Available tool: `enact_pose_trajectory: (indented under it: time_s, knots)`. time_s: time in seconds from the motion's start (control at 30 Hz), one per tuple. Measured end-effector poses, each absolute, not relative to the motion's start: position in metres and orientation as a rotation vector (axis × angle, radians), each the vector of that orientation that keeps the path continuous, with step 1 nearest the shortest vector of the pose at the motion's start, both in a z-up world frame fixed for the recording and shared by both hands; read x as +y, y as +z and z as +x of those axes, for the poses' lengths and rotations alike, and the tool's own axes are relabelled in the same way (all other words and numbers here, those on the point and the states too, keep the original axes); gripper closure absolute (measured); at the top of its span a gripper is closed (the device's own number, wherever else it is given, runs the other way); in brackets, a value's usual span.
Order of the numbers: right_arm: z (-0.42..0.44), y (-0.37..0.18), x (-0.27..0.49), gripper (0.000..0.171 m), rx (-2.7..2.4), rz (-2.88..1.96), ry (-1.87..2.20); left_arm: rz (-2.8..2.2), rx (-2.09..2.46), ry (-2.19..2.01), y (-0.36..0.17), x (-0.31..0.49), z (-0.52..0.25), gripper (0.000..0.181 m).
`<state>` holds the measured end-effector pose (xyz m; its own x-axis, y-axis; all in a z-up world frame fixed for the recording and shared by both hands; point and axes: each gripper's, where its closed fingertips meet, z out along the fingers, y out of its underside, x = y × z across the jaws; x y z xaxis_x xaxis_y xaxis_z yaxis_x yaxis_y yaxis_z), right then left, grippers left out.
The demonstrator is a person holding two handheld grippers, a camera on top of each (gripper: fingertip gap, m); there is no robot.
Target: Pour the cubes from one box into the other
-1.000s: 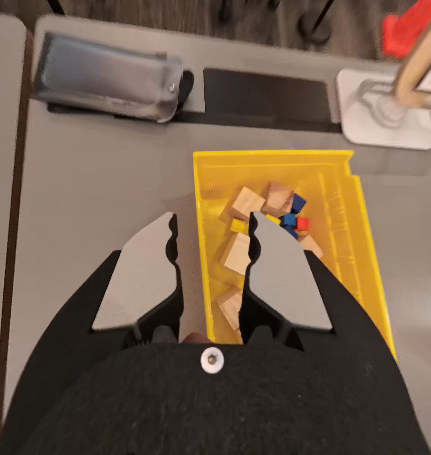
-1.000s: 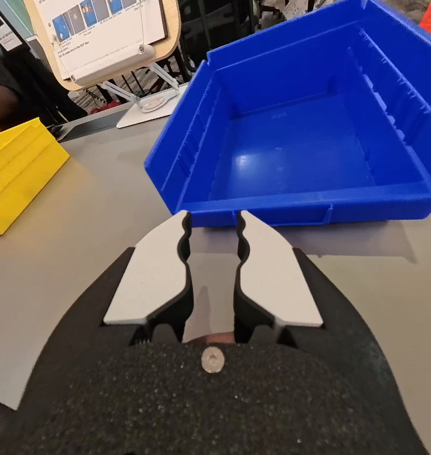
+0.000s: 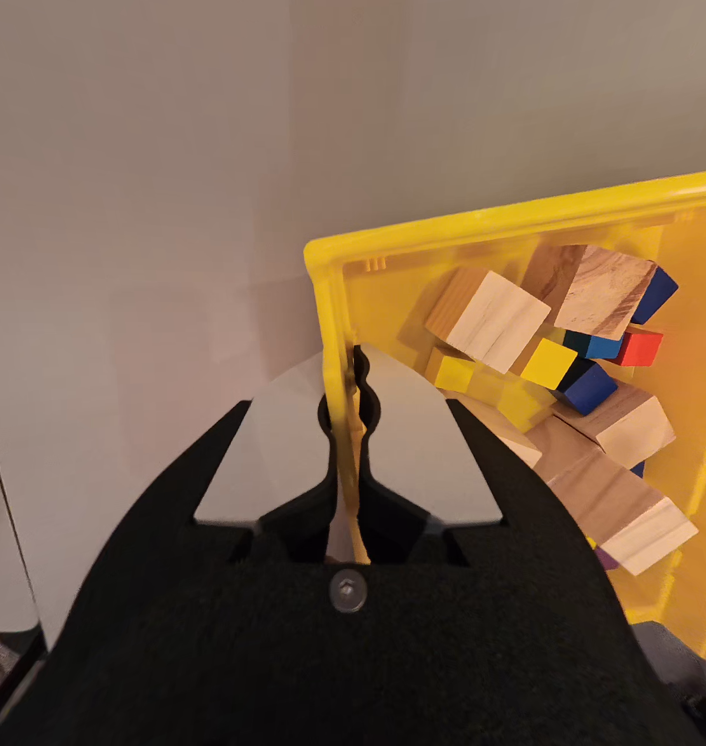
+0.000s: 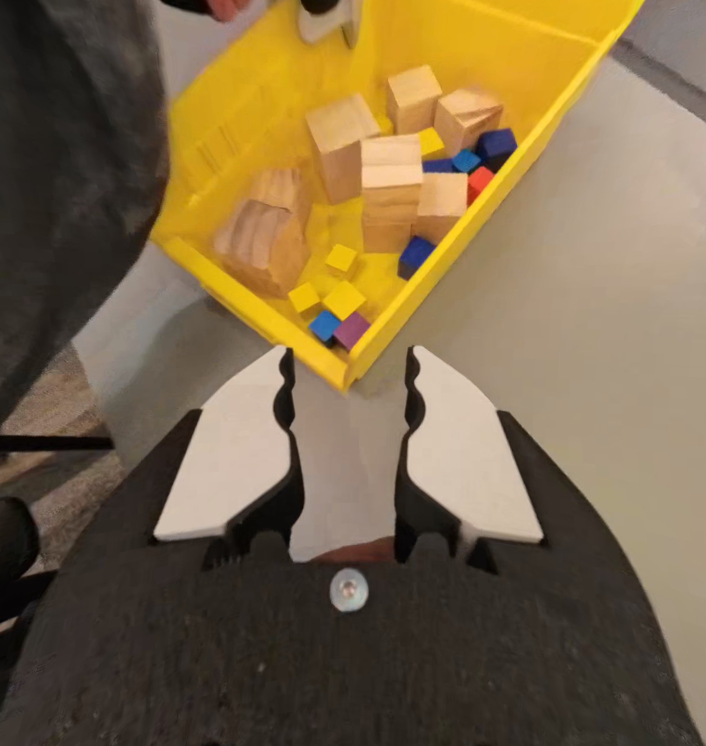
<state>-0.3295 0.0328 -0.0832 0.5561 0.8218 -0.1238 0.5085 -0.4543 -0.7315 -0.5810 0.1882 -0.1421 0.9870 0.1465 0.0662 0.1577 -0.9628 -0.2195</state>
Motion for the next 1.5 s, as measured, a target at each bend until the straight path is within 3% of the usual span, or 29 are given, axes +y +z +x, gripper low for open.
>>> enact_pose_trajectory:
  time_s: [0.17, 0.23, 0.3, 0.33, 0.4, 0.57, 0.77, 1.03, 1.13, 1.3, 1.5]
  knots:
    - [-0.354, -0.122, 0.069, 0.119, -1.259, -2.519, 0.385, -2.878, -0.279, -0.054, -0.142, 0.162, -0.591, 0.176]
    - [-0.354, -0.136, 0.064, 0.133, -1.366, -2.597, 0.223, -2.871, -0.286, -0.061, -0.142, 0.156, -0.59, 0.176]
    - [-0.344, -0.147, 0.068, 0.135, -1.444, -2.616, 0.006, -2.876, -0.281, -0.057, -0.142, 0.151, -0.587, 0.176]
    - [-0.34, -0.145, 0.073, 0.148, -1.37, -2.649, -0.038, -2.883, -0.273, -0.059, -0.142, 0.148, -0.585, 0.176]
    - [-0.332, -0.145, 0.074, 0.163, -1.258, -2.729, 0.086, -2.891, -0.251, -0.099, -0.142, 0.142, -0.577, 0.175]
    - [-0.266, -0.137, 0.076, 0.166, -1.149, -2.793, 0.174, -2.903, -0.162, -0.237, -0.142, 0.14, -0.514, 0.174]
    - [-0.151, -0.097, 0.084, 0.166, -1.008, -2.833, 0.018, -2.9, 0.069, -0.231, -0.117, 0.175, -0.39, 0.175]
    - [0.046, 0.021, 0.107, 0.166, -0.634, -2.726, -0.101, -2.679, 0.318, -0.386, 0.01, 0.242, -0.174, 0.174]
    - [0.122, 0.041, 0.108, 0.166, -0.475, -2.699, -0.147, -2.591, 0.397, -0.423, 0.046, 0.261, -0.086, 0.174]
    - [0.246, 0.053, 0.118, 0.167, -0.192, -2.616, -0.274, -2.475, 0.509, -0.508, 0.061, 0.288, 0.053, 0.174]
    - [0.342, 0.035, 0.117, 0.167, -0.029, -2.522, -0.529, -2.369, 0.625, -0.669, 0.038, 0.305, 0.169, 0.175]
